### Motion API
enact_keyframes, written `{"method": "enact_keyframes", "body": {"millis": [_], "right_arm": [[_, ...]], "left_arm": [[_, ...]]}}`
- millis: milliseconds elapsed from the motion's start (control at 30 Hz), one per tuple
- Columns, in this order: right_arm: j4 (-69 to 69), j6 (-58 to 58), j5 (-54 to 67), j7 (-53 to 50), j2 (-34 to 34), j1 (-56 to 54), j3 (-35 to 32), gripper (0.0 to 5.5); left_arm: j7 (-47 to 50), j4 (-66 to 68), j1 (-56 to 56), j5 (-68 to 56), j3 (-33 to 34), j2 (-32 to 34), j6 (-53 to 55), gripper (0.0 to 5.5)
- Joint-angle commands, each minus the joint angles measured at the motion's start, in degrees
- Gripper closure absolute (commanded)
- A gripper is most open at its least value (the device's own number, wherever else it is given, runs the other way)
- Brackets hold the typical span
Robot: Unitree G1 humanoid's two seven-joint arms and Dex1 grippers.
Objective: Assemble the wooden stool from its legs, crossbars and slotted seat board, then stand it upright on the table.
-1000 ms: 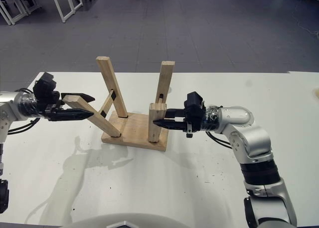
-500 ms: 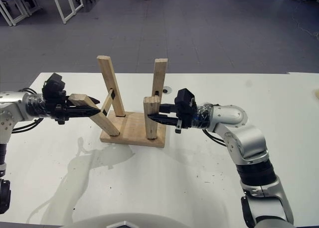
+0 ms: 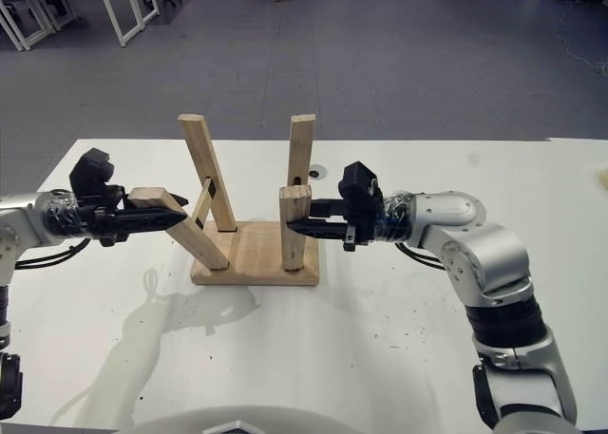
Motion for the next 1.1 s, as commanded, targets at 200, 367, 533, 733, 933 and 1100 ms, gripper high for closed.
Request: {"method": "enact_keyframes", "body": {"millis": [200,367,533,733,933,1100], "right_arm": [[7.20,49.05,35.80,-1.66,-6.80,-4.44,-7.49,4.39],[24.82,53.83,43.71,-5.12,-7.61,-15.20,-2.50,4.03],[39.50,53.81,38.11,-10.23,-4.16,-19.69,0.37,2.94],[46.25,49.08,28.16,-9.74,-3.79,-18.98,-3.76,2.48],[41.43,40.03,24.52,-9.37,-2.66,-12.89,-13.86,2.48],[24.06,19.66,15.63,-2.37,-6.11,3.98,-16.11,2.48]], "left_arm": [[-11.72,4.05,-6.74,-21.80,-9.03,9.07,35.63,3.34],[-11.34,14.26,-17.66,-19.73,-16.45,9.21,36.15,2.90],[-7.61,35.05,-28.63,-10.12,-17.44,-0.67,33.07,1.98],[-1.77,50.56,-29.97,1.51,-12.86,-5.23,17.04,0.94],[4.26,50.77,-28.67,2.93,-0.16,-5.37,4.70,0.79],[-6.06,18.92,-2.63,1.62,3.97,5.23,0.59,0.79]]}}
